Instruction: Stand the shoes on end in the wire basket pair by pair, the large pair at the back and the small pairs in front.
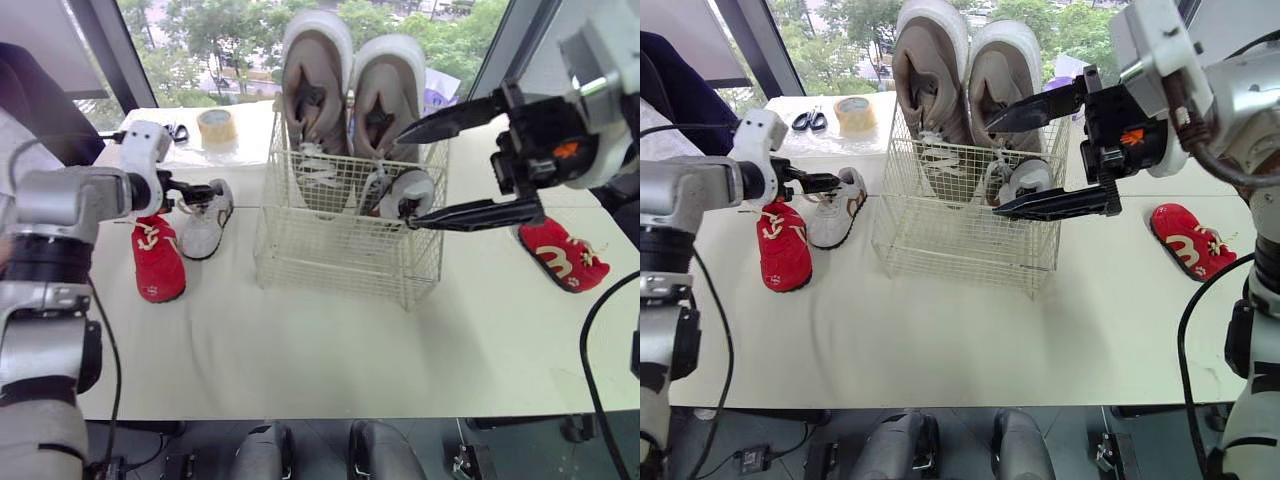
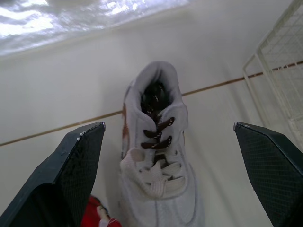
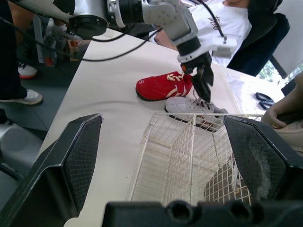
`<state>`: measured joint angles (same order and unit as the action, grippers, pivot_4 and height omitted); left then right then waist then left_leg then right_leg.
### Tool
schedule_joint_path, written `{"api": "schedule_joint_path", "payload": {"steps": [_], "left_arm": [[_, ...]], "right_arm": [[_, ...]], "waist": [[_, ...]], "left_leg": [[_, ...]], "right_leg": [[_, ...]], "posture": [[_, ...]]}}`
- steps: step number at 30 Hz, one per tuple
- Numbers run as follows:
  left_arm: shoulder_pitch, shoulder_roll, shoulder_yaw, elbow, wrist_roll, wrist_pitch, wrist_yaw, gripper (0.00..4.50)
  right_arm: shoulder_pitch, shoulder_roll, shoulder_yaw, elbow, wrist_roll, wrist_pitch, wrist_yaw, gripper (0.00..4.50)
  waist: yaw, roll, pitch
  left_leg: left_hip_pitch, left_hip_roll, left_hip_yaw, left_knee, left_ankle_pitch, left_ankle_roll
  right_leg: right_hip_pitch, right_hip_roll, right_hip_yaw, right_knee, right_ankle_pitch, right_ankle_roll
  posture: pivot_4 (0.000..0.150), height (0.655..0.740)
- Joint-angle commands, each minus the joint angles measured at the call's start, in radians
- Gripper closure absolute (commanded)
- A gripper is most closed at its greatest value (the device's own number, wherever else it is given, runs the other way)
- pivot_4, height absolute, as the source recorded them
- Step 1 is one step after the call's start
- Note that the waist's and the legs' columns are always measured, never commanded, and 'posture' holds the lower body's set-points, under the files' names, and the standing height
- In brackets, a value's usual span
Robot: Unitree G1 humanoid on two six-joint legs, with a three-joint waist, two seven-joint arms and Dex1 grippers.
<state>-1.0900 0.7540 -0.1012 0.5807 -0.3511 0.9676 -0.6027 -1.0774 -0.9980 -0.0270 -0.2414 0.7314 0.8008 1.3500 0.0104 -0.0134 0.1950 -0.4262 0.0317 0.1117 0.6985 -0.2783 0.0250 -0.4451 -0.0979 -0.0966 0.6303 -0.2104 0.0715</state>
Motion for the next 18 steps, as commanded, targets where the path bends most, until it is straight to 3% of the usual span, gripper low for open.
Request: {"api": "schedule_joint_path", "payload": {"steps": [1, 9, 12, 18], "left_arm": [[-0.083, -0.031, -0.019, 0.125, 0.078, -0.072, -0.033, 0.0], [-0.183, -0.128, -0.044, 0.442, 0.214, -0.222, -0.094, 0.0], [-0.209, -0.155, -0.037, 0.524, 0.245, -0.231, -0.111, 0.84], [-0.238, -0.164, -0.009, 0.586, 0.281, -0.227, -0.122, 3.7]], "right_arm": [[-0.004, -0.015, -0.031, -0.037, 0.014, 0.006, -0.021, 0.09], [0.003, -0.025, -0.045, -0.068, 0.031, 0.036, -0.062, 0.09], [0.006, -0.027, -0.049, -0.076, 0.028, 0.037, -0.078, 0.0], [0.02, -0.029, -0.055, -0.087, 0.021, 0.031, -0.103, 0.0]], "waist": [[0.002, 0.0, 0.0], [0.001, 0.0, 0.0], [0.001, 0.0, 0.0], [0.002, -0.001, 0.0]], "left_leg": [[0.0, 0.0, 0.0, 0.0, 0.0, 0.0], [0.0, 0.0, 0.0, 0.0, 0.0, 0.001], [0.0, 0.0, 0.0, 0.0, -0.001, 0.002], [-0.001, 0.0, 0.0, 0.0, -0.003, 0.005]], "right_leg": [[0.0, 0.0, 0.0, 0.0, 0.0, 0.0], [0.0, 0.0, 0.0, 0.0, 0.0, 0.0], [0.0, 0.0, 0.0, 0.0, 0.0, 0.0], [0.0, 0.0, 0.0, 0.0, 0.0, 0.0]], "posture": [[0.15, 0.74], [0.15, 0.74], [0.15, 0.74], [0.15, 0.74]]}}
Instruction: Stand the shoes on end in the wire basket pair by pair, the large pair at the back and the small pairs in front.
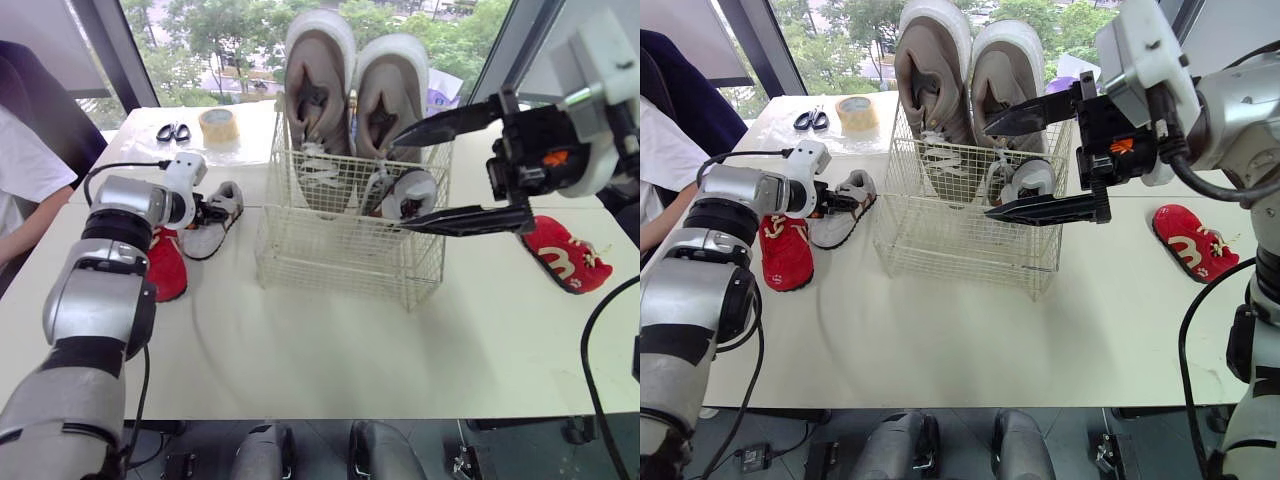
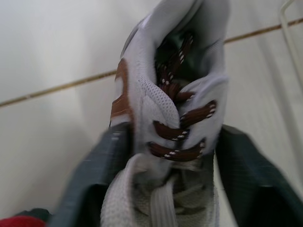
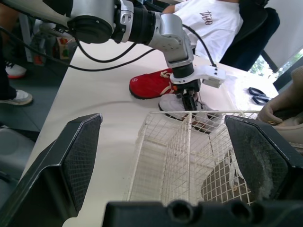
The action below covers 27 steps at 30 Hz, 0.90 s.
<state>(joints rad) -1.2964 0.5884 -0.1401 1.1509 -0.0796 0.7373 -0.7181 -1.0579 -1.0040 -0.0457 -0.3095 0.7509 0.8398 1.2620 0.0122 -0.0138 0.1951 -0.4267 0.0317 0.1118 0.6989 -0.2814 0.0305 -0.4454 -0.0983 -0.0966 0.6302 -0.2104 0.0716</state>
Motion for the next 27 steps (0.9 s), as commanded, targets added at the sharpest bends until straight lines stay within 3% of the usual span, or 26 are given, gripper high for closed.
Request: {"api": "schedule_joint_path", "payload": {"steps": [1, 3, 7, 10, 14, 18, 27], "left_arm": [[-0.038, 0.004, 0.04, 0.017, 0.01, 0.0, -0.001, 4.16], [-0.061, 0.007, 0.089, -0.001, -0.017, -0.018, 0.017, 4.49], [-0.104, 0.006, 0.31, -0.172, -0.167, -0.113, 0.097, 4.49], [0.048, -0.043, 0.475, -0.553, -0.321, -0.158, 0.117, 4.49], [0.26, -0.162, 0.604, -1.011, -0.443, -0.175, 0.266, 4.49], [0.381, -0.253, 0.569, -1.288, -0.434, -0.196, 0.411, 4.49], [0.54, -0.393, 0.382, -1.462, -0.303, -0.521, 0.434, 4.49]], "right_arm": [[0.004, -0.024, -0.038, -0.02, 0.0, -0.01, -0.019, 0.0], [0.011, -0.026, -0.042, -0.024, 0.0, -0.011, -0.024, 0.0], [0.022, -0.031, -0.053, -0.029, 0.006, -0.005, -0.04, 0.0], [0.025, -0.029, -0.05, -0.026, 0.0, -0.01, -0.051, 0.0], [0.017, -0.026, -0.042, -0.015, -0.003, -0.014, -0.053, 0.0], [-0.003, -0.015, -0.025, 0.011, -0.009, -0.02, -0.046, 0.0], [-0.055, 0.021, 0.042, 0.081, -0.05, -0.049, -0.01, 0.0]], "waist": [[0.0, 0.0, 0.0], [-0.001, 0.0, 0.0], [0.0, -0.004, 0.002], [-0.002, -0.004, 0.002], [-0.009, -0.002, 0.001], [-0.004, -0.003, 0.002], [0.001, -0.003, 0.001]], "left_leg": [[0.0, 0.0, 0.0, 0.0, 0.0, 0.0], [0.0, 0.0, 0.0, 0.0, 0.0, 0.0], [-0.002, 0.0, -0.002, 0.0, 0.0, 0.0], [-0.003, 0.0, -0.002, 0.0, 0.003, -0.004], [0.0, -0.002, 0.001, -0.001, 0.002, -0.004], [0.001, -0.001, -0.001, 0.0, 0.003, -0.005], [0.002, -0.001, -0.001, 0.001, 0.003, -0.004]], "right_leg": [[0.0, 0.0, 0.0, 0.0, 0.0, 0.0], [0.0, 0.0, 0.0, 0.0, 0.0, 0.0], [-0.001, 0.0, 0.0, 0.0, 0.0, 0.0], [-0.001, -0.002, -0.001, 0.0, 0.0, 0.0], [0.0, -0.005, 0.0, 0.0, 0.0, 0.001], [0.001, -0.004, 0.0, 0.001, 0.0, 0.001], [0.004, -0.002, 0.0, -0.001, 0.002, 0.0]], "posture": [[0.15, 0.74], [0.15, 0.74], [0.15, 0.74], [0.15, 0.74], [0.15, 0.74], [0.15, 0.74], [0.15, 0.74]]}}
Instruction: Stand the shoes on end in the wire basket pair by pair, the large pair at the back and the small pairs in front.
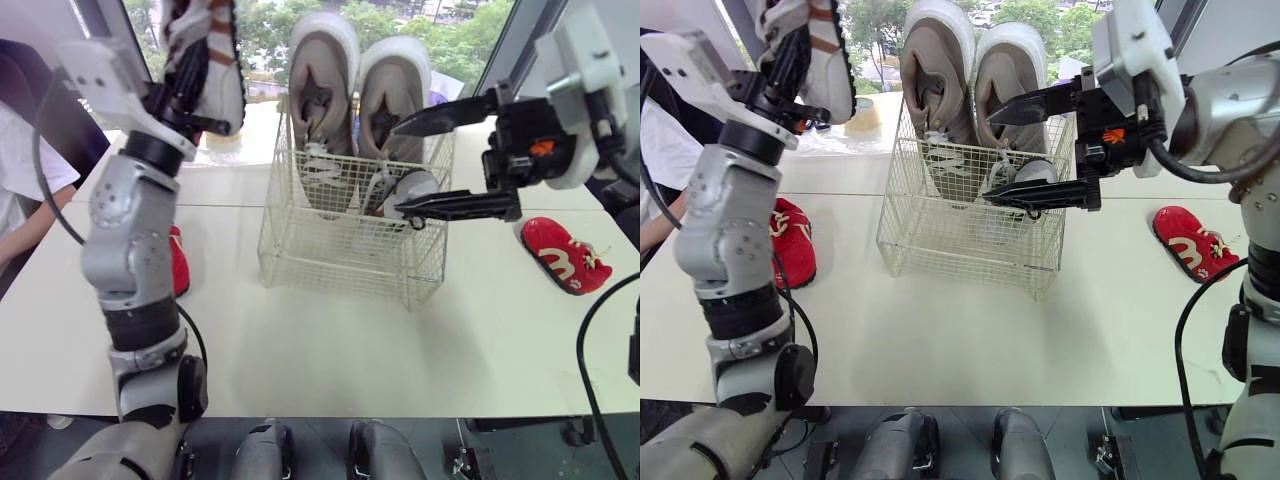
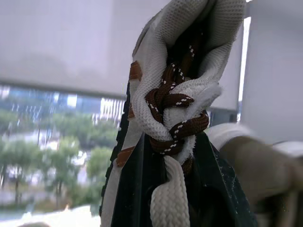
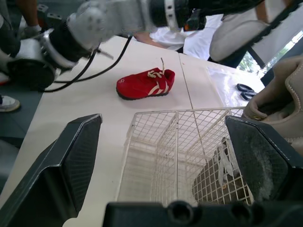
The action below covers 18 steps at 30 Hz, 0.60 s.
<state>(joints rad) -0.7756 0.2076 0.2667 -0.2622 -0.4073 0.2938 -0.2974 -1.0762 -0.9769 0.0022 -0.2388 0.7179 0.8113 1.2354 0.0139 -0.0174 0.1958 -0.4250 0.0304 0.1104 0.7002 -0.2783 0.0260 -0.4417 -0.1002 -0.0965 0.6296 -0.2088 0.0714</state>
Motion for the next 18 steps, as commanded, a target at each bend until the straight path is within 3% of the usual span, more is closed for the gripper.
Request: {"api": "schedule_joint_path", "payload": {"steps": [1, 7, 18], "left_arm": [[0.043, -0.026, -0.045, -0.06, 0.034, -0.095, 0.018, 4.49], [0.128, -0.1, -0.159, -0.023, 0.092, -0.283, -0.02, 4.49], [0.164, -0.208, -0.28, 0.228, 0.157, -0.586, -0.104, 4.49]], "right_arm": [[-0.039, -0.006, -0.001, 0.016, -0.019, -0.021, 0.022, 0.0], [-0.064, 0.003, 0.023, 0.043, -0.039, -0.023, 0.042, 0.0], [-0.053, -0.014, 0.006, 0.005, -0.028, 0.028, 0.032, 0.0]], "waist": [[-0.001, 0.0, 0.0], [-0.002, 0.0, 0.0], [-0.001, 0.0, 0.0]], "left_leg": [[0.0, 0.0, 0.0, 0.0, 0.0, 0.0], [0.0, 0.001, 0.0, 0.0, -0.002, 0.003], [0.0, 0.001, 0.0, 0.0, -0.004, 0.006]], "right_leg": [[0.0, 0.0, 0.0, 0.0, 0.0, 0.0], [-0.001, 0.001, 0.0, 0.001, 0.0, 0.0], [-0.001, 0.001, 0.0, 0.0, 0.0, 0.0]], "posture": [[0.15, 0.74], [0.15, 0.74], [0.15, 0.74]]}}
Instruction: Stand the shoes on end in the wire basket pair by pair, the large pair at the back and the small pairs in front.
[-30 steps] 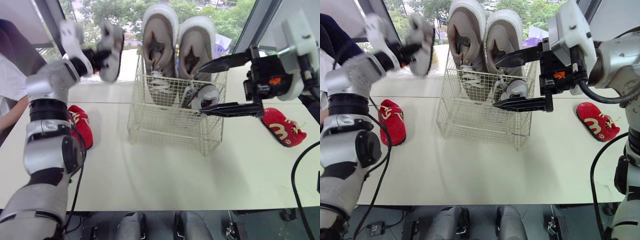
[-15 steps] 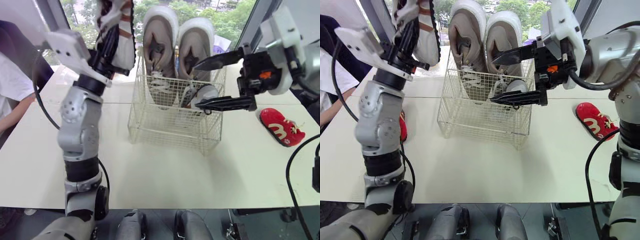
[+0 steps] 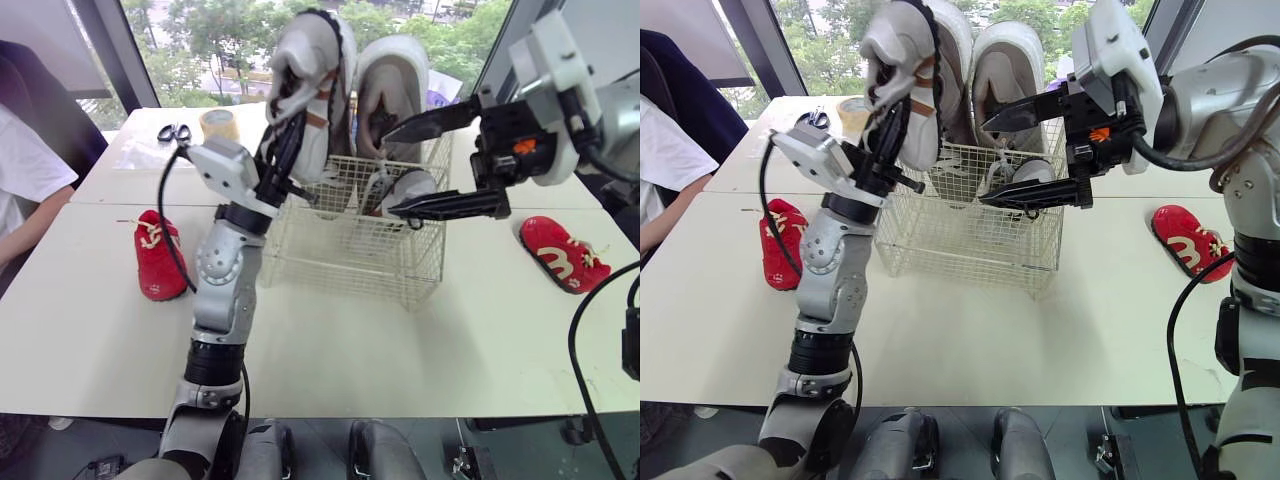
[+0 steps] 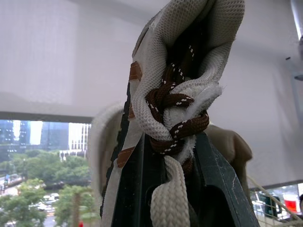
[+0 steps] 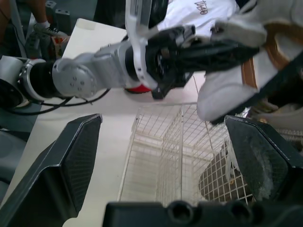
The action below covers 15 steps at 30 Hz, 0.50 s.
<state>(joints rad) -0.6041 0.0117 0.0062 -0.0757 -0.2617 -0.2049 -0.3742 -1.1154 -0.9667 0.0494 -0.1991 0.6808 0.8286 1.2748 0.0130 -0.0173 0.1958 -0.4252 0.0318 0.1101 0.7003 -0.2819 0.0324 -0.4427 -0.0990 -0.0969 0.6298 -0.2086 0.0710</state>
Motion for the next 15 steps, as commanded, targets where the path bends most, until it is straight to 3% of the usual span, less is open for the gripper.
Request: {"api": "schedule_joint_path", "payload": {"steps": [1, 15], "left_arm": [[-0.011, -0.02, -0.018, 0.062, 0.021, -0.1, -0.014, 4.49], [0.087, -0.129, -0.053, 0.229, 0.133, -0.337, 0.092, 4.49]], "right_arm": [[-0.01, -0.027, -0.045, -0.039, 0.011, 0.014, -0.009, 0.0], [0.024, -0.05, -0.083, -0.088, 0.04, 0.056, -0.044, 0.0]], "waist": [[0.0, 0.0, 0.0], [0.0, 0.0, 0.0]], "left_leg": [[0.0, 0.0, 0.0, 0.0, 0.0, 0.0], [0.0, 0.0, 0.0, 0.0, -0.001, 0.001]], "right_leg": [[0.0, 0.0, 0.0, 0.0, 0.0, 0.0], [-0.001, -0.001, 0.0, 0.0, 0.0, 0.0]], "posture": [[0.15, 0.74], [0.15, 0.74]]}}
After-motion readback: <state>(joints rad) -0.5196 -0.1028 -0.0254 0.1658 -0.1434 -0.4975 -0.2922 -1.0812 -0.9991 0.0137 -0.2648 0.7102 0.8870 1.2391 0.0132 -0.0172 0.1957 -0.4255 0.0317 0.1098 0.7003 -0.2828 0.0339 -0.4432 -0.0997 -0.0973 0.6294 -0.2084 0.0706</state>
